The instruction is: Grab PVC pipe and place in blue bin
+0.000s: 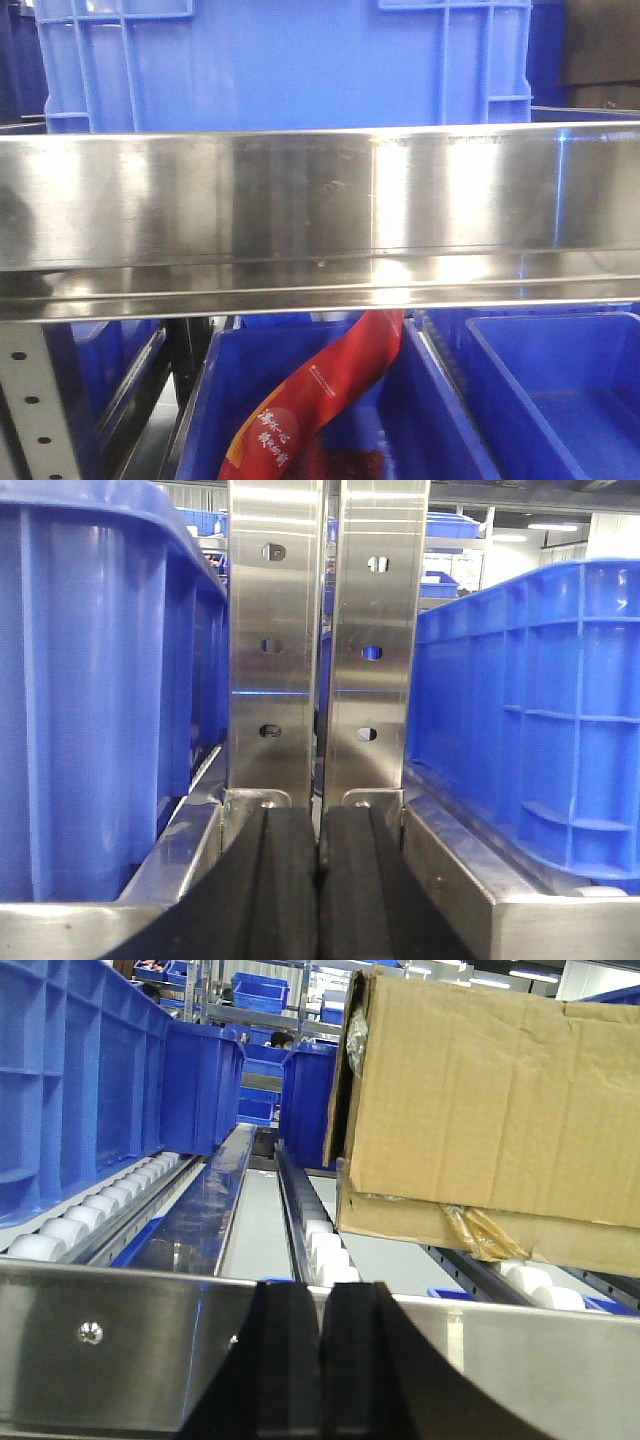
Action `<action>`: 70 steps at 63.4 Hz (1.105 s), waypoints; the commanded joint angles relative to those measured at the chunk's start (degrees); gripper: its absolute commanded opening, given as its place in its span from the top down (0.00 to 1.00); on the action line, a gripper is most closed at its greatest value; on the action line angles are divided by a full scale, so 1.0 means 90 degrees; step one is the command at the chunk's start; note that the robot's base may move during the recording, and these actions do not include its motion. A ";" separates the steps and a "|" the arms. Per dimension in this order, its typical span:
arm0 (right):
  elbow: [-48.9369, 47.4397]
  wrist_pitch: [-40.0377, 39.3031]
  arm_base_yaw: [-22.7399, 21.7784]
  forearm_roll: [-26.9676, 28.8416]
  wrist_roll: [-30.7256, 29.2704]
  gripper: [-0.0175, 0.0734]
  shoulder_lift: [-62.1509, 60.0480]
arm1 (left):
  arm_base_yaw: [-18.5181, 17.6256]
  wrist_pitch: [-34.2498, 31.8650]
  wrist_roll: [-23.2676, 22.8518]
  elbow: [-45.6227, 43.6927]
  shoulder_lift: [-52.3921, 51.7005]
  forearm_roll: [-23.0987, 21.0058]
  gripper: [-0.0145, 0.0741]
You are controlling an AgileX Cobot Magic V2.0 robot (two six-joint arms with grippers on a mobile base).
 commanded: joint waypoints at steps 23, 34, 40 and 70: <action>0.0009 -0.0408 -0.0238 -0.0032 0.0016 0.99 -0.0017 | 0.0002 -0.0143 -0.0051 -0.0013 -0.0030 0.0025 0.96; 0.0009 -0.0396 -0.0238 -0.0032 0.0016 0.99 -0.0017 | 0.0002 -0.0143 -0.0051 -0.0013 -0.0030 0.0025 0.96; 0.0009 -0.0396 -0.0238 -0.0032 0.0016 0.99 -0.0017 | 0.0002 -0.0143 -0.0051 -0.0013 -0.0030 0.0025 0.96; 0.0009 -0.0396 -0.0238 -0.0032 0.0016 0.99 -0.0017 | 0.0002 -0.0143 -0.0051 -0.0013 -0.0030 0.0025 0.96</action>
